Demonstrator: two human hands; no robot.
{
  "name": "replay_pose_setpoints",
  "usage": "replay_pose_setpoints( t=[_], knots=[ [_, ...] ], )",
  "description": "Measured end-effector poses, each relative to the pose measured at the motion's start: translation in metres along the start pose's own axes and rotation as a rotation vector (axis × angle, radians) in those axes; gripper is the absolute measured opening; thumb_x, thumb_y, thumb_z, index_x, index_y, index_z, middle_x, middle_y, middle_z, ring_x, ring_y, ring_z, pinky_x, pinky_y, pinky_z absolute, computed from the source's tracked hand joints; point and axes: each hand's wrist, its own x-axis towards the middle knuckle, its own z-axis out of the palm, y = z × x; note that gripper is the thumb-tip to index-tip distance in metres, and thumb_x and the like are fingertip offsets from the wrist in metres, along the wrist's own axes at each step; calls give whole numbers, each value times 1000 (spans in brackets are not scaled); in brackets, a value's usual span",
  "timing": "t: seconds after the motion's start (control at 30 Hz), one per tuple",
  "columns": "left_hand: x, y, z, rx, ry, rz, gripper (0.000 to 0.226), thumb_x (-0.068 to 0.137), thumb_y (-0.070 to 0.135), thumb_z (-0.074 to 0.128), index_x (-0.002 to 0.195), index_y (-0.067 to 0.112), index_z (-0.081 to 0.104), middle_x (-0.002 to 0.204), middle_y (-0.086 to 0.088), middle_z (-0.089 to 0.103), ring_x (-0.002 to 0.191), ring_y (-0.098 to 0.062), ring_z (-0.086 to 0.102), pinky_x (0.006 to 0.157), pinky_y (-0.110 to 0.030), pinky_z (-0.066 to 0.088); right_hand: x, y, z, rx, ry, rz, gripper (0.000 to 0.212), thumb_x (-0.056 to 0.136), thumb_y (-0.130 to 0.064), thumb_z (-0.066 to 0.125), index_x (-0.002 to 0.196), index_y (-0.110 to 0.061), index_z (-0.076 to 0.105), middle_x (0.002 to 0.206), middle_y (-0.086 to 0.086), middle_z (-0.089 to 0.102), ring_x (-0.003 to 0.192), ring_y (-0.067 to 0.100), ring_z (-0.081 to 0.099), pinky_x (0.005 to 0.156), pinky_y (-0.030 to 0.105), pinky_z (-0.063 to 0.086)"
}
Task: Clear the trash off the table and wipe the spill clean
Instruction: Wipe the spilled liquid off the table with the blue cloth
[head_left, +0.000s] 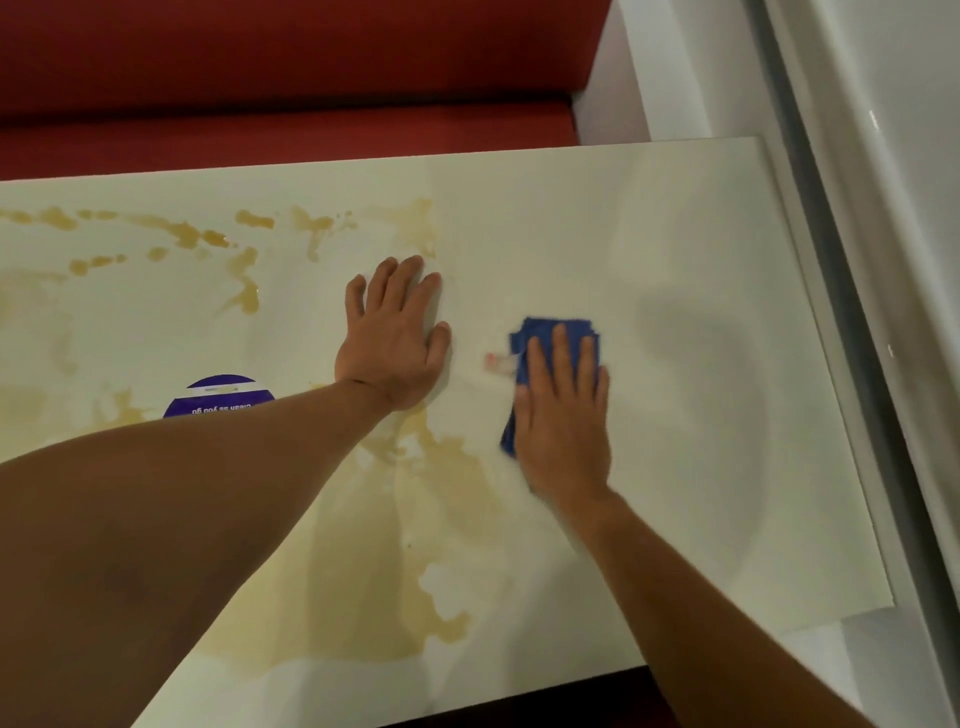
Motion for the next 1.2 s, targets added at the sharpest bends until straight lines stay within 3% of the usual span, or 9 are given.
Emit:
replay_pose_setpoints(
  t=[0.13, 0.27, 0.43, 0.6, 0.73, 0.87, 0.97, 1.03, 1.2],
  knots=[
    [1, 0, 2, -2, 15, 6, 56, 99, 41, 41, 150, 19, 34, 165, -6, 22, 153, -29, 11, 123, -54, 8, -97, 26, 6, 38, -67, -161, 56, 107, -36, 33, 160, -18, 29, 170, 8, 16, 157, 36, 8, 123, 58, 20],
    [1, -1, 3, -23, 28, 0, 55, 98, 39, 43, 148, 19, 36, 164, -6, 23, 152, -29, 12, 123, -54, 8, -113, 92, -6, 28, -119, -157, 56, 107, -39, 29, 160, -22, 28, 170, 5, 17, 157, 35, 12, 120, 60, 23],
    [2, 0, 2, -26, 12, 2, 56, 99, 40, 40, 150, 19, 34, 165, -6, 20, 153, -29, 10, 123, -54, 5, -52, 123, -21, 46, -75, 85, 58, 107, -39, 26, 161, -17, 26, 171, 7, 13, 158, 33, 5, 122, 56, 18],
    [1, 2, 2, -17, 23, 3, 54, 98, 39, 41, 148, 19, 34, 164, -7, 22, 153, -30, 11, 123, -54, 6, 29, 79, -17, 37, 13, 374, 61, 107, -40, 18, 160, -10, 26, 168, 17, 18, 154, 44, 11, 122, 61, 17],
    [2, 1, 4, 5, 23, 12, 54, 97, 39, 41, 146, 18, 36, 162, -7, 24, 151, -31, 15, 122, -56, 11, 24, 21, -4, 10, 37, 217, 60, 109, -41, 19, 162, -13, 21, 169, 16, 14, 156, 41, 7, 124, 59, 17],
    [0, 0, 3, 10, 28, 19, 55, 98, 40, 41, 147, 18, 36, 162, -8, 26, 151, -31, 16, 122, -56, 13, -57, -5, 4, 38, -36, -10, 58, 110, -40, 19, 163, -16, 19, 171, 10, 6, 158, 35, -2, 126, 55, 14],
    [1, 0, 4, -2, 35, 27, 53, 97, 38, 42, 146, 18, 37, 161, -8, 26, 150, -31, 16, 121, -56, 13, -124, 26, 7, 44, -66, -118, 56, 109, -38, 31, 160, -16, 30, 170, 9, 15, 157, 36, 7, 123, 58, 21],
    [1, 0, 4, -4, 40, 29, 52, 97, 38, 43, 144, 18, 37, 160, -8, 27, 150, -32, 17, 121, -56, 14, -150, 65, 1, 25, -101, -135, 56, 108, -40, 29, 158, -16, 34, 169, 8, 19, 156, 37, 13, 119, 60, 27],
    [2, 1, 3, 5, 39, 18, 52, 96, 37, 45, 144, 18, 37, 160, -7, 27, 149, -32, 17, 121, -56, 12, -138, 130, -20, 49, -160, 28, 59, 106, -38, 30, 159, -12, 32, 170, 9, 15, 157, 34, 7, 120, 59, 22]
  ],
)
